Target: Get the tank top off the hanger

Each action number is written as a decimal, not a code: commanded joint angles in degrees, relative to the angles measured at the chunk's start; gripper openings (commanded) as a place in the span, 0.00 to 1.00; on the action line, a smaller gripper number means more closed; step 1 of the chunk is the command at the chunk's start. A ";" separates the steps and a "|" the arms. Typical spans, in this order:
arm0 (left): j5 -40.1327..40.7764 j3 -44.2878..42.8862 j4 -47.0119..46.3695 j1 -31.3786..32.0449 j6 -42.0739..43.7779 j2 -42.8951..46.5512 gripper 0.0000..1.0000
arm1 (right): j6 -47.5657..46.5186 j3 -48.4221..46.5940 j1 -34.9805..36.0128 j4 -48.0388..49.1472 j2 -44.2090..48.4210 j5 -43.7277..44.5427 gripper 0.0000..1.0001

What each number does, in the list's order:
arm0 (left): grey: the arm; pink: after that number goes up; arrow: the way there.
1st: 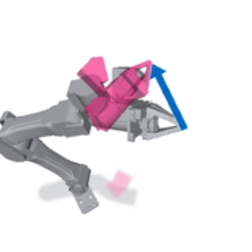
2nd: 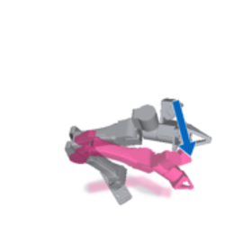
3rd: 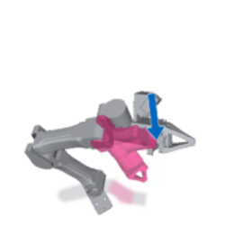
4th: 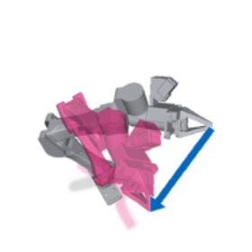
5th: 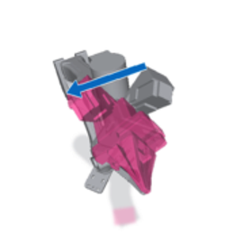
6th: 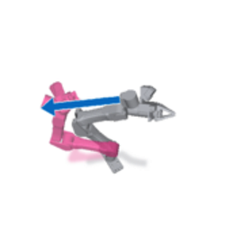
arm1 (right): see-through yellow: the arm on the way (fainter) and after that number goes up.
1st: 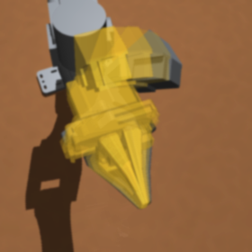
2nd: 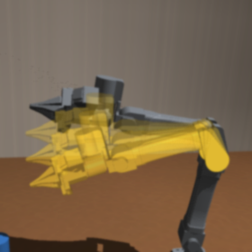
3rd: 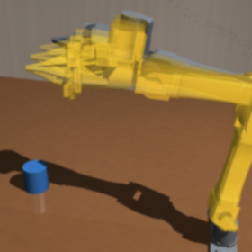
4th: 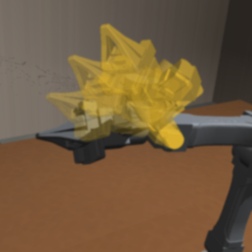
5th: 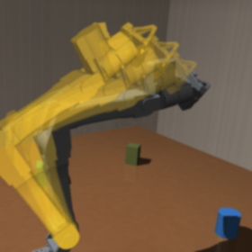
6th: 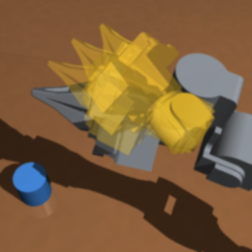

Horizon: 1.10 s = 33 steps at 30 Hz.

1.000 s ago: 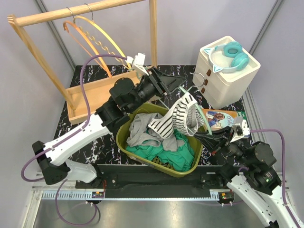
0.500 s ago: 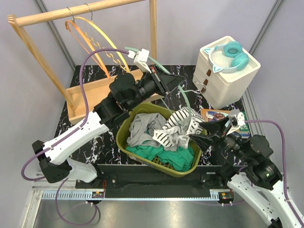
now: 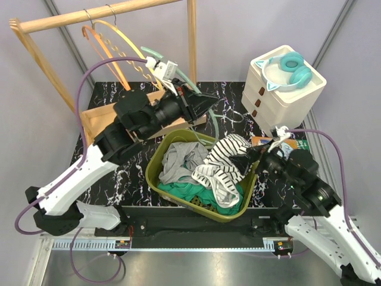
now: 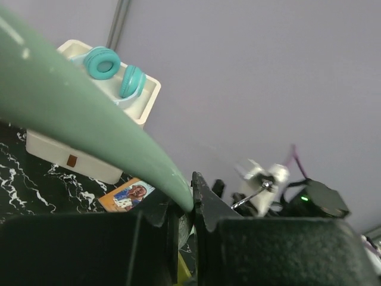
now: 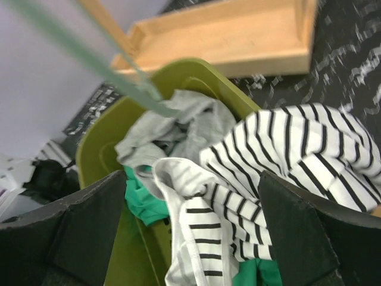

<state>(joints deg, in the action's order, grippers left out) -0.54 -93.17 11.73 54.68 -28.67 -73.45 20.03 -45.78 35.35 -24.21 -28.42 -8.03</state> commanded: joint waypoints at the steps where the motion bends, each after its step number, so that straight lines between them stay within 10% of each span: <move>1: -8.07 -1.15 -0.30 0.34 2.57 5.86 0.00 | 5.27 -1.07 0.15 -1.37 -6.72 7.58 1.00; 17: -12.29 15.29 -0.65 1.22 -1.57 22.73 0.00 | 21.70 -2.12 1.73 -1.73 -28.51 24.81 1.00; 25: -11.59 19.60 1.02 1.22 -0.60 26.07 0.00 | 26.90 2.63 9.72 14.80 -35.37 39.46 0.99; 28: -11.33 20.48 2.07 1.22 -0.69 27.74 0.00 | 27.86 0.44 13.33 15.24 -40.21 44.67 0.87; 33: -9.84 21.53 3.92 1.22 -0.69 30.29 0.00 | 28.05 -0.71 15.00 17.79 -44.17 45.47 0.40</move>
<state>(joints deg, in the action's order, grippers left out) -11.07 -71.70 17.43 55.66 -29.95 -45.60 46.48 -43.62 49.19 -11.73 -71.66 31.05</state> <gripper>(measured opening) 0.104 0.594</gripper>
